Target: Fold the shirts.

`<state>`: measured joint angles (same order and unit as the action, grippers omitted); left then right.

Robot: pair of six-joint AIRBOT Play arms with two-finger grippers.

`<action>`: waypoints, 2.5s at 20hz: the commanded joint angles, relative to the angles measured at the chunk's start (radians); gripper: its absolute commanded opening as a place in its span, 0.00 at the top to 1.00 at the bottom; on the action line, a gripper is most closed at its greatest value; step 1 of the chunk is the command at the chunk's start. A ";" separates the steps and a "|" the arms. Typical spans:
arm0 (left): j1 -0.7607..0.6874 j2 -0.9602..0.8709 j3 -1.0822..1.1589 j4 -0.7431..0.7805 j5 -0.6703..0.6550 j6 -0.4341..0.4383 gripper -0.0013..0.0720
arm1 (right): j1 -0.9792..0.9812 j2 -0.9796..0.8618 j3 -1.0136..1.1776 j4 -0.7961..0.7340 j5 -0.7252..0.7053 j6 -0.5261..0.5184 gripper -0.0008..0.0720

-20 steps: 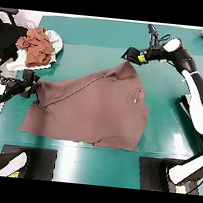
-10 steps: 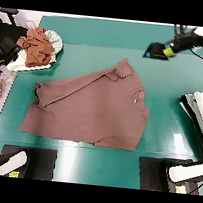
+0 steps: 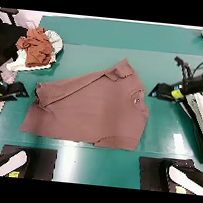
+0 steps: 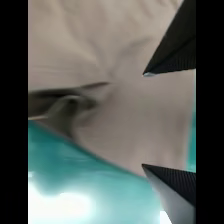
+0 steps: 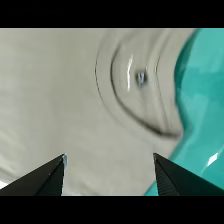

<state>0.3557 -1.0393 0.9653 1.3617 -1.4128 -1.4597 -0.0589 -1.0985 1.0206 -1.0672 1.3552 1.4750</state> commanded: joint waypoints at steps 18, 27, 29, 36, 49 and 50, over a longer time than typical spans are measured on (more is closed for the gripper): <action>0.089 -0.102 -0.203 0.114 0.033 0.182 0.12 | -0.007 0.227 -0.342 0.024 0.006 -0.052 0.05; 0.086 -0.141 -0.331 -0.051 0.061 0.335 0.24 | -0.007 0.227 -0.343 0.017 0.010 -0.055 0.05; 0.086 -0.140 -0.330 -0.087 0.077 0.335 0.43 | -0.007 0.227 -0.343 0.001 0.013 -0.055 0.05; 0.086 -0.115 -0.248 -0.119 0.016 0.276 0.94 | -0.124 0.292 -0.518 0.034 0.012 -0.063 0.05; 0.086 -0.040 -0.232 -0.300 0.015 0.219 0.94 | 0.104 0.288 -0.718 0.269 -0.240 0.009 0.05; 0.086 -0.040 -0.232 -0.300 0.010 0.219 0.94 | 0.130 0.259 -0.718 0.269 -0.255 0.014 0.05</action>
<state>0.4416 -1.0813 0.7322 1.0878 -1.3956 -1.2400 -0.0154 -0.7864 0.3103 -0.8295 1.1908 1.4601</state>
